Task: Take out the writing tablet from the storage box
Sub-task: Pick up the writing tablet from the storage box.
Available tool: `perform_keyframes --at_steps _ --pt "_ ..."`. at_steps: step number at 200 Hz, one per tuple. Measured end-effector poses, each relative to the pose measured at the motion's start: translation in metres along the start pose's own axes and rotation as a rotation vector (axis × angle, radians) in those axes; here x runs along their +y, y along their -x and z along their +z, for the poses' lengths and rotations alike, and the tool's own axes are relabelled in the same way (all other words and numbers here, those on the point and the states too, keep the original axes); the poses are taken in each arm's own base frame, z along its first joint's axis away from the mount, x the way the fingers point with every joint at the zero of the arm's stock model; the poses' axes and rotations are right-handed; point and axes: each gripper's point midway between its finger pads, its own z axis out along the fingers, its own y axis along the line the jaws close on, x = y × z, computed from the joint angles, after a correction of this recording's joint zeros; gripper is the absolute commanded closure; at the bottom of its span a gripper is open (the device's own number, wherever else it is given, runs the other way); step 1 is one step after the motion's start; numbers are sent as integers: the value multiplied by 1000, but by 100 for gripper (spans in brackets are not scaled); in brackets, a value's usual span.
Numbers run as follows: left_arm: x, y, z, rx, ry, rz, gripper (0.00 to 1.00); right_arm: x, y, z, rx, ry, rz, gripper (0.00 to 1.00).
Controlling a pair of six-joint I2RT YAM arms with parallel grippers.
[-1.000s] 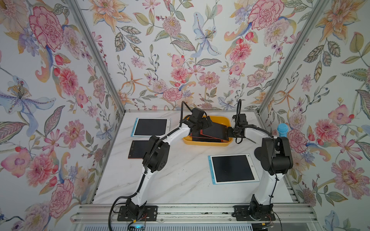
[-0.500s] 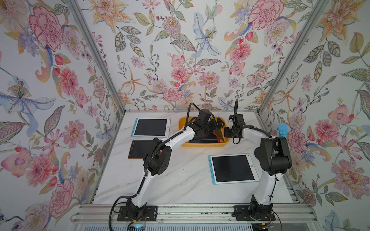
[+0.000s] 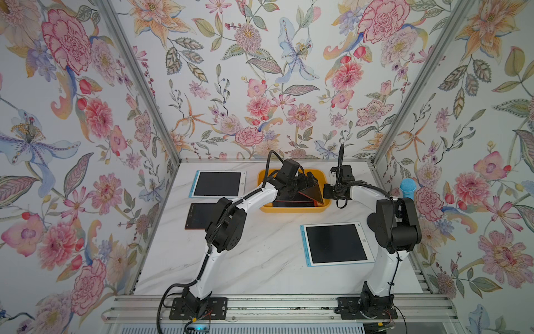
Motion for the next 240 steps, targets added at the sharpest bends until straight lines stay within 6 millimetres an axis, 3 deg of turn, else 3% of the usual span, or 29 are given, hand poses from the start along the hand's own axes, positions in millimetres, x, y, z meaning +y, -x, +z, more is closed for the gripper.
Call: perform_keyframes --at_steps 40,126,207,240 --pt "21 8 -5 -4 38 -12 0 0 0 0 -6 3 0 100" --pt "24 17 -21 -24 46 -9 2 -4 -3 -4 -4 4 11 100" --pt "41 22 -33 -44 84 -17 26 -7 -2 -4 -3 5 20 100" --pt "45 23 -33 -45 89 -17 45 -9 -2 -5 -3 9 25 100"
